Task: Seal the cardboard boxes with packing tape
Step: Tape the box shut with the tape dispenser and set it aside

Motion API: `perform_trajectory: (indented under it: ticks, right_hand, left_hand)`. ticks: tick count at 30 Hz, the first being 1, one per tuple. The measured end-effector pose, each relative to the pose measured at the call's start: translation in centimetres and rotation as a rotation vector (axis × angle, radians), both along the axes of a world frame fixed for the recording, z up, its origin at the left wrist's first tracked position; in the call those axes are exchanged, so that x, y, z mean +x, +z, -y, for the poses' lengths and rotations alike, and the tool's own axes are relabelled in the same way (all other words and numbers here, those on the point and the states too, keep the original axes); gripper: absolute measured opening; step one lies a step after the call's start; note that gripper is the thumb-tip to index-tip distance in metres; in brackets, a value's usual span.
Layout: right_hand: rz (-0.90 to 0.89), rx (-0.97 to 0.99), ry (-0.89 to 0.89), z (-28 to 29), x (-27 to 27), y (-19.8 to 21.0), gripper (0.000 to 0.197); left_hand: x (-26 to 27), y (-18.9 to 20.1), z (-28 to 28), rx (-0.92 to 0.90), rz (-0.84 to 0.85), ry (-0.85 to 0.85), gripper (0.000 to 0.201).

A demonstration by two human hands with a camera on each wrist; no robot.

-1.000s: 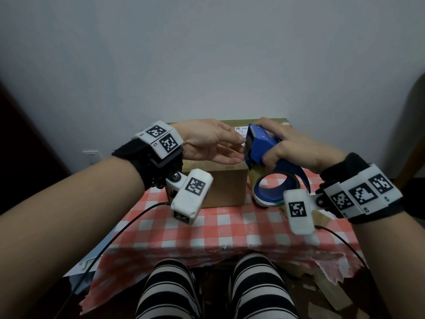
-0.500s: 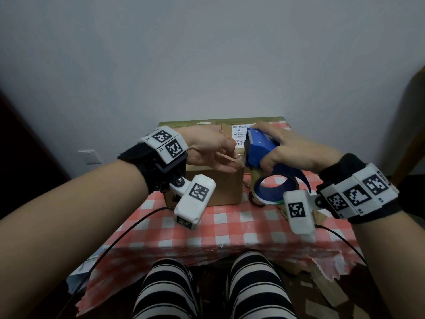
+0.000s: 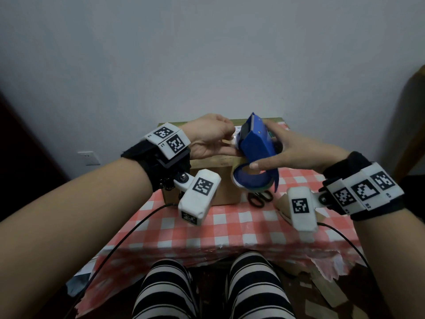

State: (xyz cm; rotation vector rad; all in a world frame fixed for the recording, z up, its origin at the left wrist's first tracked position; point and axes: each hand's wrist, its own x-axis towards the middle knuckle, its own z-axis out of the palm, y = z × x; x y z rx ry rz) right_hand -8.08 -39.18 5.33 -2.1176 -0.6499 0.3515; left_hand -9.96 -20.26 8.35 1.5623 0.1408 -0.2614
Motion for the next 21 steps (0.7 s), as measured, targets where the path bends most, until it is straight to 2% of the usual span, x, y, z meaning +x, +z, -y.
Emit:
perform_trajectory:
  ticks: [3, 5, 9, 12, 16, 21]
  right_hand:
    - [-0.010, -0.057, -0.015, 0.6, 0.4, -0.6, 0.088]
    - [-0.017, -0.086, -0.085, 0.8, 0.8, -1.0, 0.080]
    - [-0.116, -0.102, -0.256, 1.0, 1.3, -1.6, 0.037]
    - [-0.218, 0.062, -0.325, 1.2, 1.4, -1.9, 0.031]
    - [-0.266, 0.322, -0.385, 0.7, 1.3, -1.8, 0.015]
    - [-0.358, 0.612, -0.453, 0.2, 2.0, -2.2, 0.023]
  left_hand:
    - [0.0, 0.6, -0.1, -0.044, 0.028, 0.019, 0.024]
    - [0.0, 1.0, -0.1, -0.087, 0.053, 0.034, 0.022]
    - [-0.1, 1.1, 0.1, -0.142, 0.094, 0.047, 0.019]
    - [-0.1, 0.9, 0.1, -0.186, 0.104, 0.057, 0.020]
    - [0.2, 0.7, -0.2, -0.229, 0.068, 0.079, 0.018]
    - [0.0, 1.2, -0.3, -0.206, 0.052, 0.072, 0.024]
